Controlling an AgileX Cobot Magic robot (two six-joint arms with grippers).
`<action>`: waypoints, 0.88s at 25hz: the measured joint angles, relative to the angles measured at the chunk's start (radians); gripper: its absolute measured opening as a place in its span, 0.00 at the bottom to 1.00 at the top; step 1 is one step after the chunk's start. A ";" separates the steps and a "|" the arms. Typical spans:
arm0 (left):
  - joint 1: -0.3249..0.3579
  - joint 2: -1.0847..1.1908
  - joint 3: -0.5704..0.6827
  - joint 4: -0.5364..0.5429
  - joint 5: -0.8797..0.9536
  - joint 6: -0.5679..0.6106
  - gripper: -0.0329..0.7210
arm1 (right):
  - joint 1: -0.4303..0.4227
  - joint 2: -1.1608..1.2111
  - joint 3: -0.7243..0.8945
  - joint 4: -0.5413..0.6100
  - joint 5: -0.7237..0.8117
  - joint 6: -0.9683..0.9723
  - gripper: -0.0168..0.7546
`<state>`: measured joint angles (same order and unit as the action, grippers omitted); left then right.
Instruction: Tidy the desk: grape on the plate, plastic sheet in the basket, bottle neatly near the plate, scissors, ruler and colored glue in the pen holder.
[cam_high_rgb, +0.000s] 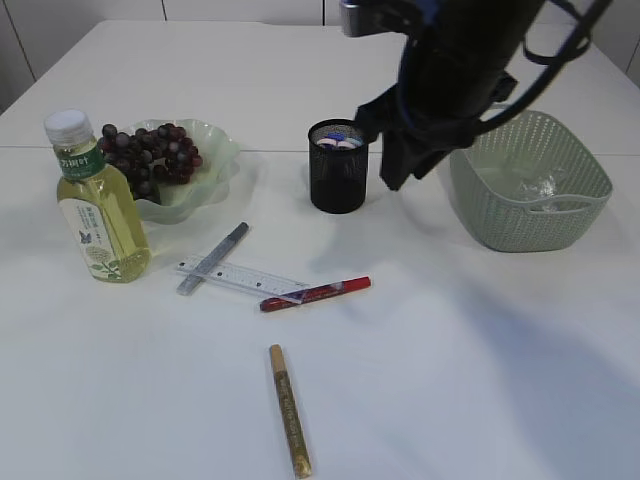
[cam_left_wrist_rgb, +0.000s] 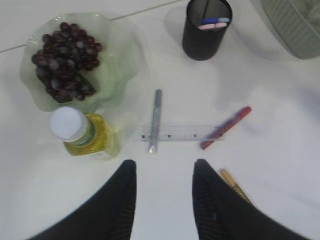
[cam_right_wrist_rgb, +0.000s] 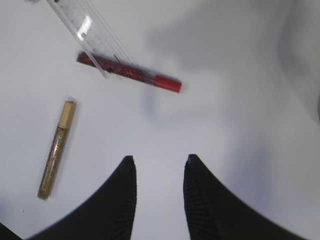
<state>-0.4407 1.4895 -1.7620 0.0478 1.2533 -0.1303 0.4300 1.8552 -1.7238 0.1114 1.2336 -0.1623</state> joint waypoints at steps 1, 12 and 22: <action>0.024 -0.009 0.000 0.000 0.002 -0.002 0.41 | 0.017 0.029 -0.030 0.000 0.000 -0.004 0.37; 0.243 -0.094 0.255 -0.016 0.006 -0.004 0.41 | 0.087 0.266 -0.282 0.001 0.001 -0.013 0.37; 0.248 -0.118 0.451 -0.026 0.000 -0.004 0.41 | 0.100 0.427 -0.394 0.002 0.002 -0.086 0.37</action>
<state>-0.1925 1.3718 -1.3107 0.0219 1.2537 -0.1344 0.5305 2.2820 -2.1181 0.1137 1.2359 -0.2481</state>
